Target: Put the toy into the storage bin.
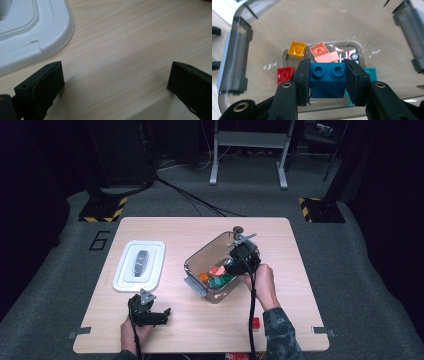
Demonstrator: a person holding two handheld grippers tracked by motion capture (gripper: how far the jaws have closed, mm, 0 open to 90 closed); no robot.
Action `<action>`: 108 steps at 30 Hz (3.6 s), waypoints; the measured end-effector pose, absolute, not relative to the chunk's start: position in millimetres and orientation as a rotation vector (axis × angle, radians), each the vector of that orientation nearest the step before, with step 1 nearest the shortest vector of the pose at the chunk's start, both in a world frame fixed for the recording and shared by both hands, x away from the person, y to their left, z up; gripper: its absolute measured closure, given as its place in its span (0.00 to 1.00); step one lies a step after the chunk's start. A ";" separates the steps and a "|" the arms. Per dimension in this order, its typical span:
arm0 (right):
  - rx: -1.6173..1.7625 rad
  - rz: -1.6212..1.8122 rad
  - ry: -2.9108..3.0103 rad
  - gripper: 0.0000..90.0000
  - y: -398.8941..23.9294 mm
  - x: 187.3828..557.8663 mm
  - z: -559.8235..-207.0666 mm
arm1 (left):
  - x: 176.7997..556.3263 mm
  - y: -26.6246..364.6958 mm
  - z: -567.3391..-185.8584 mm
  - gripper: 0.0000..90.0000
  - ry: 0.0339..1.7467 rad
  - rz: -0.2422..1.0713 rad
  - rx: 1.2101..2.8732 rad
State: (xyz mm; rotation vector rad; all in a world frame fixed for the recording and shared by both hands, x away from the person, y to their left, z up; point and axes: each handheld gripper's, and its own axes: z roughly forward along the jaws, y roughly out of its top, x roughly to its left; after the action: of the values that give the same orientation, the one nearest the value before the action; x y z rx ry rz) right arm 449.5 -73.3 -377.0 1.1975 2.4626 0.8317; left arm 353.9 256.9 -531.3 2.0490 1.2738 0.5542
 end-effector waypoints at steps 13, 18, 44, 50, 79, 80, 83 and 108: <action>1.229 0.756 2.519 0.65 -70.5 449.5 -384.6 | 353.9 256.7 -531.4 0.00 1.276 0.556 2.045; 1.238 0.749 2.519 0.60 -69.5 449.2 -383.4 | 353.9 256.7 -531.4 0.00 1.276 0.556 2.045; 1.309 0.887 2.350 0.11 -126.6 387.0 -384.6 | 353.8 256.7 -531.2 0.00 1.275 0.563 2.047; 1.393 0.875 2.336 0.06 -139.8 369.5 -414.5 | 353.8 256.8 -531.2 0.00 1.276 0.563 2.048; 1.601 0.731 2.314 0.37 -147.9 330.0 -497.9 | 353.8 256.6 -531.2 0.00 1.276 0.564 2.046; 1.601 0.731 2.314 0.37 -147.9 330.0 -497.9 | 353.8 256.6 -531.2 0.00 1.276 0.564 2.046; 1.615 0.726 2.316 0.42 -148.1 329.0 -498.2 | 353.8 256.7 -531.2 0.00 1.275 0.564 2.047; 1.589 0.758 2.297 0.65 -154.9 337.7 -488.2 | 353.8 256.6 -531.2 0.00 1.276 0.565 2.046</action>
State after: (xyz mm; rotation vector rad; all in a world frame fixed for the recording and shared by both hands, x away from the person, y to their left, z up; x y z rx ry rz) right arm 337.7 -154.9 -488.2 1.5888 2.2966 0.7578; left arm 353.8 256.6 -531.2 2.0459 1.2758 0.5647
